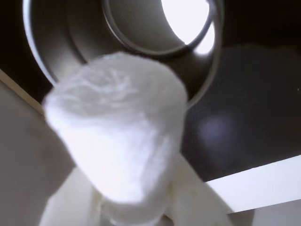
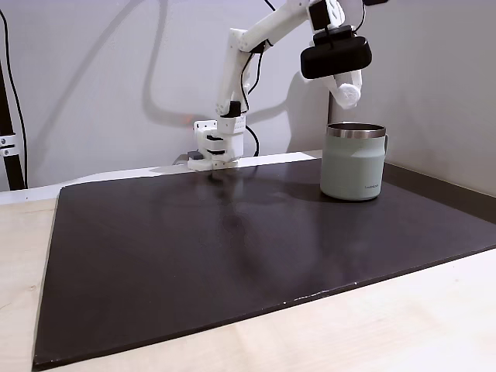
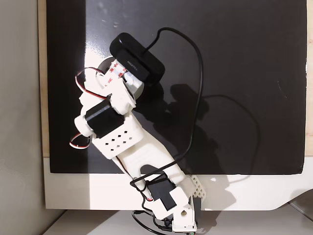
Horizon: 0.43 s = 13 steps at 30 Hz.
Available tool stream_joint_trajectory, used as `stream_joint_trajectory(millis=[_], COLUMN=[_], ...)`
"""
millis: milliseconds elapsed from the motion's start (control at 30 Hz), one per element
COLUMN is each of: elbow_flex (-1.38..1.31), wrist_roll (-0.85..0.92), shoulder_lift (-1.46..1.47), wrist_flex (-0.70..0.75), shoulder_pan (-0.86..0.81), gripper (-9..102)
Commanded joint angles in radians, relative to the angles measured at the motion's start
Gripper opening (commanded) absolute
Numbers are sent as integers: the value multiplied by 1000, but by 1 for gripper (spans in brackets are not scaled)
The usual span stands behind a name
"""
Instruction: Grasp a gauze and put it in the cup.
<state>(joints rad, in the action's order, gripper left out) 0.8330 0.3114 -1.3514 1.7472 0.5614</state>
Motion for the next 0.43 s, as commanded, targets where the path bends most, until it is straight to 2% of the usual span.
stream_joint_trajectory(millis=[0,67,400], elbow_flex=[11,18,21], wrist_roll=[0,15,9], shoulder_lift=[-17,-21,-31], wrist_flex=[5,5,5], shoulder_pan=[-11,-6,-14], gripper=[36,39,39])
